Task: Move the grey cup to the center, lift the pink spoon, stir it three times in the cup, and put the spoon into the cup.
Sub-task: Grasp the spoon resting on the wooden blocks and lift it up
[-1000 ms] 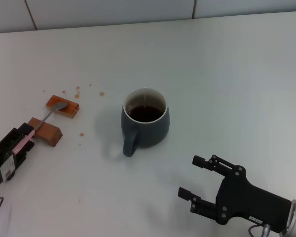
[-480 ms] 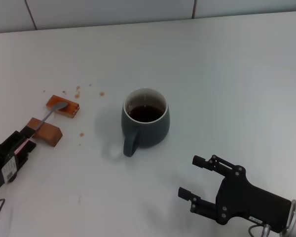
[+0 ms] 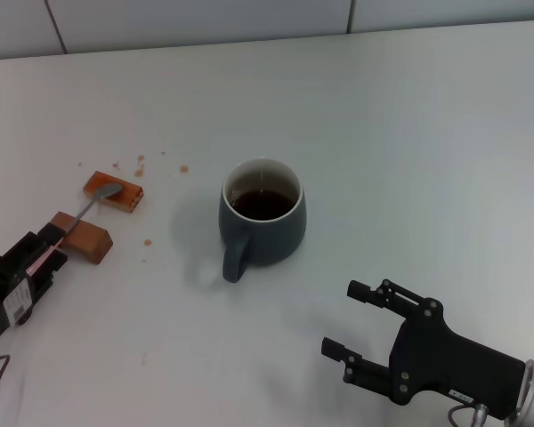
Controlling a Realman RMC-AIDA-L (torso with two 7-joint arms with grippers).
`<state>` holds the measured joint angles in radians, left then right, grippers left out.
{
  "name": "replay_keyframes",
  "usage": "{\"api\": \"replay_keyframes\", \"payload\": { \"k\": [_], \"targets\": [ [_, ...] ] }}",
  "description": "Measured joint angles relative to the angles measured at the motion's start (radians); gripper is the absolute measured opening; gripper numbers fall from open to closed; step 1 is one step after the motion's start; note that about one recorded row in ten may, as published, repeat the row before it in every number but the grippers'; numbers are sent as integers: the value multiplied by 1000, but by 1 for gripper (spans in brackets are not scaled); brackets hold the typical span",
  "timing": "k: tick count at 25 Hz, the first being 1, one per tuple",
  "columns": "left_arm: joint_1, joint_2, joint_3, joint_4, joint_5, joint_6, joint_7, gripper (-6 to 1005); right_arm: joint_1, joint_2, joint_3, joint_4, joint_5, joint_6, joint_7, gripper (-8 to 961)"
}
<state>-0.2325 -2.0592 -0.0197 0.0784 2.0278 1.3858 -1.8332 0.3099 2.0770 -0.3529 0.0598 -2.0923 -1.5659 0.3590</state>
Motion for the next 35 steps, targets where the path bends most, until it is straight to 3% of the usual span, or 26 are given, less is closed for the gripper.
{"api": "replay_keyframes", "payload": {
  "k": [35],
  "targets": [
    [-5,1,9,10,-1,-9,-10,420,5,0,0,0,0,0,0,754]
  ]
}}
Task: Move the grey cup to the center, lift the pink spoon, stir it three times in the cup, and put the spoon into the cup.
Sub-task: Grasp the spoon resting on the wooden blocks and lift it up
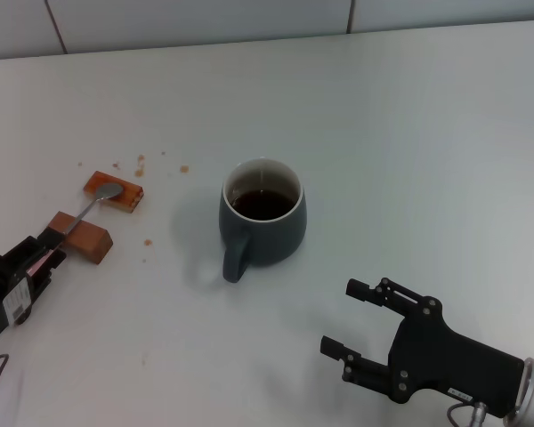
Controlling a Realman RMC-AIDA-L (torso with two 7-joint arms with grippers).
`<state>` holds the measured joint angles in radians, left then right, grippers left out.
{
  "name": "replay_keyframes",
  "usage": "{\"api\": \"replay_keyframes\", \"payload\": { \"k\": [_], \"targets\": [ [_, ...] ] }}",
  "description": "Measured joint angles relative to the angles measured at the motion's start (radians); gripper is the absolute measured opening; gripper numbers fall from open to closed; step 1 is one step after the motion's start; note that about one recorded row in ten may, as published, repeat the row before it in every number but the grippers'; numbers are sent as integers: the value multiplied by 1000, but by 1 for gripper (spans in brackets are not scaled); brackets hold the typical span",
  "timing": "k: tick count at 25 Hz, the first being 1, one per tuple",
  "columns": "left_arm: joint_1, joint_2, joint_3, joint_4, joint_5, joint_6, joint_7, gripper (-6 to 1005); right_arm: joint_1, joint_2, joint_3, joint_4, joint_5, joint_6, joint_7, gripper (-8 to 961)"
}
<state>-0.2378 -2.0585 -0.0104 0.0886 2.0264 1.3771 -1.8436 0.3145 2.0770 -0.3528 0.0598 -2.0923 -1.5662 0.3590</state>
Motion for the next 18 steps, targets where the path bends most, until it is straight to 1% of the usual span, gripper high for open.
{"api": "replay_keyframes", "payload": {
  "k": [4,18],
  "targets": [
    [1,0,0,1,0,0,0,368,0,0,0,0,0,0,0,754],
    [0,-1,2,0,0,-15,0,362,0,0,0,0,0,-2,0,754]
  ]
}}
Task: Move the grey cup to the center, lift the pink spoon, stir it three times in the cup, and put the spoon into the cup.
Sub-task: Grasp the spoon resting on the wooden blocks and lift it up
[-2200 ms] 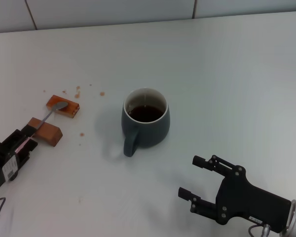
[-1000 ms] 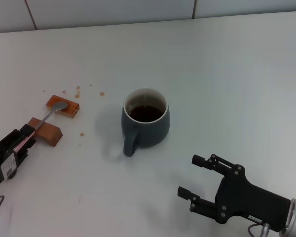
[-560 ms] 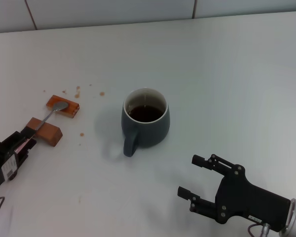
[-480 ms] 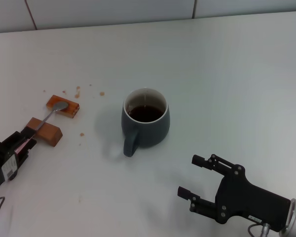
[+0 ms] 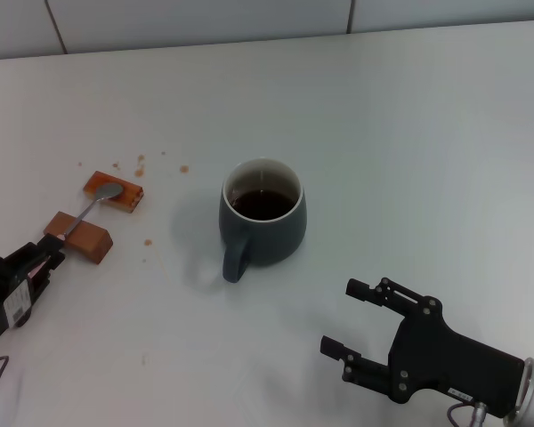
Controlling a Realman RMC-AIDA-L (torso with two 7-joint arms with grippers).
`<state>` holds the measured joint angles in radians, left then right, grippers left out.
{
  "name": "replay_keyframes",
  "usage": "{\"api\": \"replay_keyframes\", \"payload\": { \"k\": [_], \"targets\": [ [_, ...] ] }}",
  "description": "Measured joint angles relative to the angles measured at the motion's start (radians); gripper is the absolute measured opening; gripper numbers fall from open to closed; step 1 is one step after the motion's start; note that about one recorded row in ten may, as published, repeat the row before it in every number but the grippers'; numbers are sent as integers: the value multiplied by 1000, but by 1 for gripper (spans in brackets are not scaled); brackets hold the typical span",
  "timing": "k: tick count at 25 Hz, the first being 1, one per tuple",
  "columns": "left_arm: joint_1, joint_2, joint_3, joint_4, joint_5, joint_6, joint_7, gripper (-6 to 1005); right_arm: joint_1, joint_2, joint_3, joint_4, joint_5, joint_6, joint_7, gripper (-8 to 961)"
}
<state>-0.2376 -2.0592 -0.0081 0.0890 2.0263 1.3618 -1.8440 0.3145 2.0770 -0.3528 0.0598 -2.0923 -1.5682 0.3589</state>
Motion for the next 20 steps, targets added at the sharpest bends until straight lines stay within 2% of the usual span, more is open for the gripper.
{"api": "replay_keyframes", "payload": {
  "k": [1,6,12,16,20],
  "targets": [
    [0,0,0,0,0,-6,0,362,0,0,0,0,0,0,0,754],
    [1,1,0,0,0,-8,0,231,-2,0,0,0,0,-2,0,754],
    [3,1,-5,3,-1,0,11,172,0,0,0,0,0,-3,0,754],
    [2,1,-4,14,-2,14,14,170,0,0,0,0,0,-3,0,754],
    [-15,1,3,51,1,75,38,155,0,0,0,0,0,-4,0,754]
  ]
}}
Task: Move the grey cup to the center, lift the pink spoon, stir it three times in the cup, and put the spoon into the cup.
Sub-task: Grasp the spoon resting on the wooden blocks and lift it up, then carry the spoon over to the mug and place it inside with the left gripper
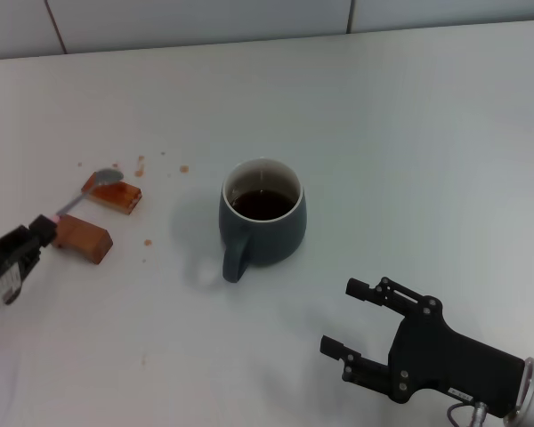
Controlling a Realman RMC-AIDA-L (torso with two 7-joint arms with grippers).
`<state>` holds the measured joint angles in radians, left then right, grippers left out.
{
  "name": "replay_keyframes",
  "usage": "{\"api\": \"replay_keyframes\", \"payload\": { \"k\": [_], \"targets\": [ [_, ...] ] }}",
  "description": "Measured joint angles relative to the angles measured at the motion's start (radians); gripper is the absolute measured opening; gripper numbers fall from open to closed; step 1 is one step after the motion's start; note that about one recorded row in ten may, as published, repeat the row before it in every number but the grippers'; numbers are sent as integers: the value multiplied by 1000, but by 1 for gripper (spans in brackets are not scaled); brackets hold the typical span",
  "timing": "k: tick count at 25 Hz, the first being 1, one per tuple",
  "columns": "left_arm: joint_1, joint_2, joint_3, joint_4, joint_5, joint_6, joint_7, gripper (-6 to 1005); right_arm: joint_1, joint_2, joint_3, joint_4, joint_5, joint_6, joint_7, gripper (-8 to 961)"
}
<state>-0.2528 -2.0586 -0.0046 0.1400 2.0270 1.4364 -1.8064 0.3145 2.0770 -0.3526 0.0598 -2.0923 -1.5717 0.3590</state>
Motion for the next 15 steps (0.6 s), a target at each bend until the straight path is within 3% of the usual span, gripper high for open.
{"api": "replay_keyframes", "payload": {
  "k": [10,11,13,15],
  "targets": [
    [-62,1,8,169,-3,211,-4,134,1,0,11,-10,5,-12,0,754],
    [-82,1,21,219,0,257,2,134,1,0,11,-13,6,-13,0,754],
    [-156,3,120,438,-1,354,4,134,1,0,14,-21,8,-14,0,754],
    [-171,3,150,492,-2,368,3,134,0,0,24,-38,11,-18,12,754]
  ]
}}
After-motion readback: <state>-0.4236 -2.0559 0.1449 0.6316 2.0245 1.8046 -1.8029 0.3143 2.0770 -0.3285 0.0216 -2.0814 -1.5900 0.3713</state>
